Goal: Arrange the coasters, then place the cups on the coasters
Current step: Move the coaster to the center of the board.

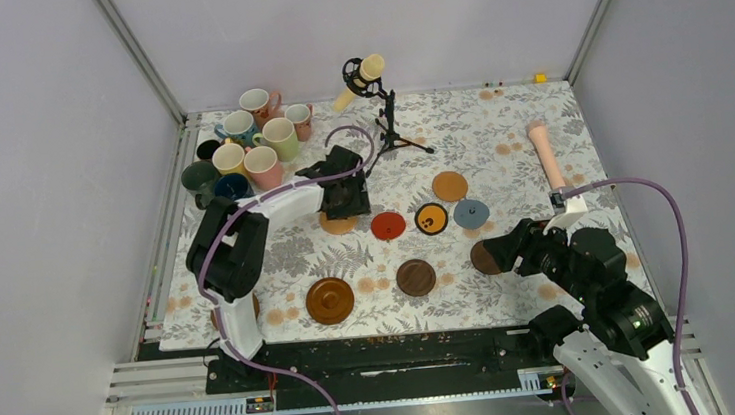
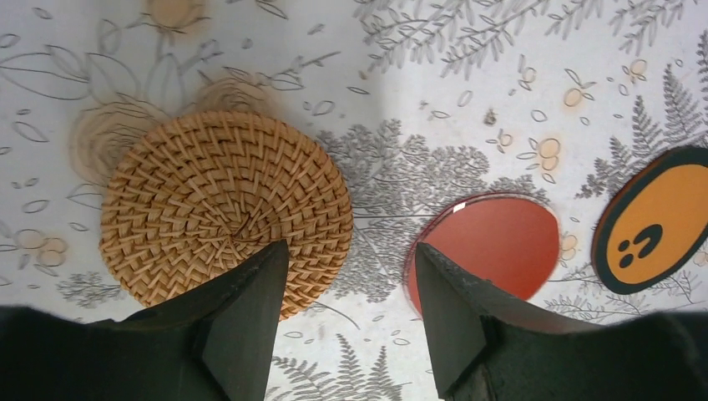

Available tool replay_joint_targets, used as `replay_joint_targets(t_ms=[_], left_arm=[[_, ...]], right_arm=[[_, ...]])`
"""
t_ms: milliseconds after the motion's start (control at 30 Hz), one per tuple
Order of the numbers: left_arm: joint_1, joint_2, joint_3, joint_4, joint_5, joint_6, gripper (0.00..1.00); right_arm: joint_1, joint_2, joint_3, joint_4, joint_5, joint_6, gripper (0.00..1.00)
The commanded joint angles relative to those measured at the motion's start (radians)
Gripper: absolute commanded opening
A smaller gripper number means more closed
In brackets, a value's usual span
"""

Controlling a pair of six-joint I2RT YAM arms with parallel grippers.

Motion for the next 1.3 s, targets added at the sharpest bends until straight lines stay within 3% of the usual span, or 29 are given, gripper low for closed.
replay_joint_targets(t_ms=[0,400,1267], left_arm=[[-0.028,0.02,0.048,-0.021,0.028,-0.032,0.58],[-0.053,0.048,0.084,0.053,0.048,-0.02,0.59],[-0.069,0.175,0.21,0.235,0.235,0.041,0.61]], right_arm=[[0.006,-0.006,0.04,-0.009,0.024,-0.018,0.62],[0.006,-0.017,0.041,-0.02,0.034,-0.022,0.63],[0.006,-0.009,0.044,-0.037,0.062,-0.041,0.63]])
